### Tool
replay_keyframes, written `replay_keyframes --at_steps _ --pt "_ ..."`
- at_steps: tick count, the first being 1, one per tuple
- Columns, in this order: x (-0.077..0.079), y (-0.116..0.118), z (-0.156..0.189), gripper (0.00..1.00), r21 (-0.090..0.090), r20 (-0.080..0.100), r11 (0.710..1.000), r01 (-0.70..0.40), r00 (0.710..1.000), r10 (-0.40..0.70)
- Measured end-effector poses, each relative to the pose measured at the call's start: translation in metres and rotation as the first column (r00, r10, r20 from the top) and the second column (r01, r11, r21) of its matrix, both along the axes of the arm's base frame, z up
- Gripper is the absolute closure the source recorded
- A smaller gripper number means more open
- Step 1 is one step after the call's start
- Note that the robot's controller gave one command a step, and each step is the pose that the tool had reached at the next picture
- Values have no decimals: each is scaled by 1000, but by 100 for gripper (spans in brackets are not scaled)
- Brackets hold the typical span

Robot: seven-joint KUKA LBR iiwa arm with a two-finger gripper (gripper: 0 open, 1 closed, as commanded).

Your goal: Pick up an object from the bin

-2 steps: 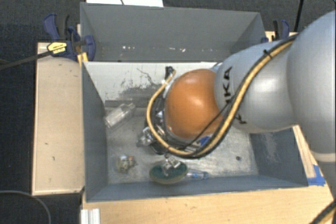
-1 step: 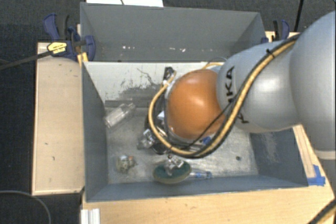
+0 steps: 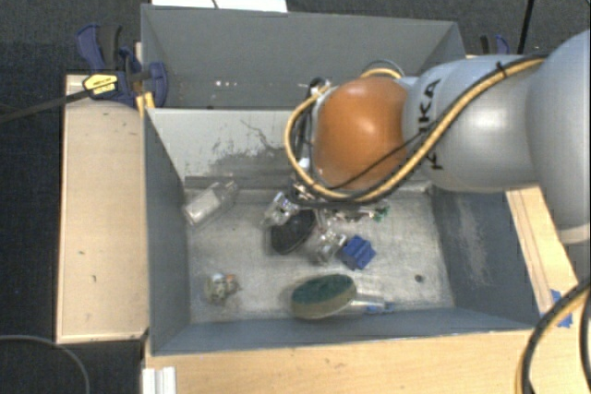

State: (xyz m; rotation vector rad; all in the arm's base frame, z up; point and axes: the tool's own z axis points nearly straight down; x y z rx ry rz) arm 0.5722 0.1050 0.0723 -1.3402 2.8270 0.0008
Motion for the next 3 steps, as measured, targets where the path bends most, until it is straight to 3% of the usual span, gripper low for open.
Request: replay_keyframes --at_steps 1,2,3 --pt "1 1 1 0 -1 -6 1000 8 1000 -8" --pt "2 2 3 100 -1 -6 1000 12 1000 -12" --pt "4 3 78 100 -3 -2 1000 25 1000 -25"
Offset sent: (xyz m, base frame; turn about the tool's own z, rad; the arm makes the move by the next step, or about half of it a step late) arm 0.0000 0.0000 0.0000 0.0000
